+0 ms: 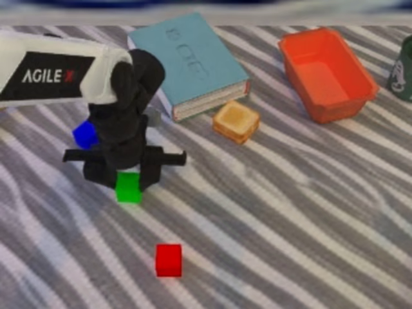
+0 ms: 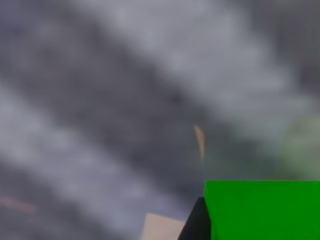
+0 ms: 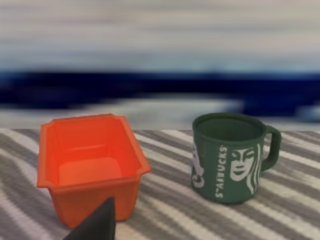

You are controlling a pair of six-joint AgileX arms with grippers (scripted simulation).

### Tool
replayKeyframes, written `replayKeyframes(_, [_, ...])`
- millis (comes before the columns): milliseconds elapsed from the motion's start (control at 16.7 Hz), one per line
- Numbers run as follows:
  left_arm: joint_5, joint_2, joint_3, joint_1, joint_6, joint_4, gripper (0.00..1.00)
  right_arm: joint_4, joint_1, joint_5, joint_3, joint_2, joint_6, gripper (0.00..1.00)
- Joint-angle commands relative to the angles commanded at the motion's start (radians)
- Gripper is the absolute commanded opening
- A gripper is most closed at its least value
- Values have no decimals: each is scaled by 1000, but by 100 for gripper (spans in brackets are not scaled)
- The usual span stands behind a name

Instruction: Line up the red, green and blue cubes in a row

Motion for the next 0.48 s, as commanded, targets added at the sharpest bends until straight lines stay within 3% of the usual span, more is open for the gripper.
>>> replayKeyframes(240, [-7, -34, 37, 4, 5, -51, 0, 0, 0, 0, 0, 0, 0, 100])
replayKeyframes(480, [-7, -89, 126, 16, 2, -210, 0, 0, 0, 0, 0, 0, 0, 100])
